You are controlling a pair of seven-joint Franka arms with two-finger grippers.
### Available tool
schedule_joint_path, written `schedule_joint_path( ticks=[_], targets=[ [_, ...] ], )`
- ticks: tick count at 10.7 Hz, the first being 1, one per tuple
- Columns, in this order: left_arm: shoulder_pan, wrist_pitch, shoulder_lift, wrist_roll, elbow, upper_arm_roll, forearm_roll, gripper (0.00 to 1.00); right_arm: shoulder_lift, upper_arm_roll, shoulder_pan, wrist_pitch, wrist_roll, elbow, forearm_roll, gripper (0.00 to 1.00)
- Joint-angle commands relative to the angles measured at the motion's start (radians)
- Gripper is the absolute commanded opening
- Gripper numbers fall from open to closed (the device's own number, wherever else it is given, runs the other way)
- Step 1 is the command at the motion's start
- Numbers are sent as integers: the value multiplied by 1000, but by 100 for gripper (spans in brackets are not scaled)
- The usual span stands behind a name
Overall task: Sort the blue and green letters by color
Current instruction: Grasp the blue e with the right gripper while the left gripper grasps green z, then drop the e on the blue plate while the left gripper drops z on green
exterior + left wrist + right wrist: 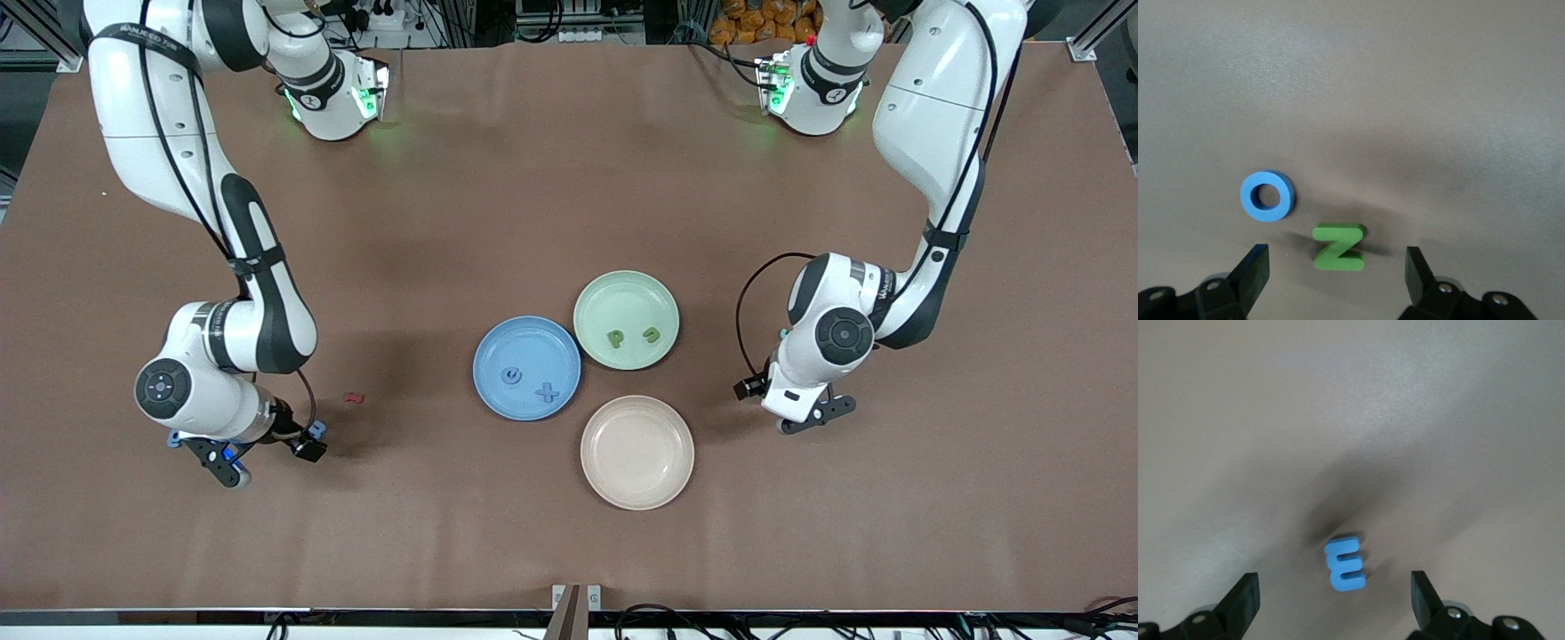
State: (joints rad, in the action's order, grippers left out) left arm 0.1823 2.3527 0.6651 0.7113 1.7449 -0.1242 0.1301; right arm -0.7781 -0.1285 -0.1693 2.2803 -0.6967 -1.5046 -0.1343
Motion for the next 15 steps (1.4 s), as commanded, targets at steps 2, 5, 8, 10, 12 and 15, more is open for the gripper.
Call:
schedule_joint_path(
  ticks=[2,5,8,10,12,15],
  targets=[
    [-11,-16,36,-16,-24,-3,20,82,-50,3,-3,34,-72,7,36,100],
    [-11,-15,47,-15,-31,-3,14,72,-58,3,-2,59,-72,7,38,100],
    [-7,-15,57,-16,-47,-5,22,24,-64,3,-2,85,-70,7,38,33],
    [-7,-15,60,-12,-53,-5,9,0,-66,4,-6,90,-73,7,33,0],
    [-7,-18,38,-9,-62,-12,9,0,-64,6,-6,90,-73,9,27,0],
    [-1,-81,-33,9,-65,-93,-6,0,-58,7,-31,79,-76,10,21,0]
  ],
)
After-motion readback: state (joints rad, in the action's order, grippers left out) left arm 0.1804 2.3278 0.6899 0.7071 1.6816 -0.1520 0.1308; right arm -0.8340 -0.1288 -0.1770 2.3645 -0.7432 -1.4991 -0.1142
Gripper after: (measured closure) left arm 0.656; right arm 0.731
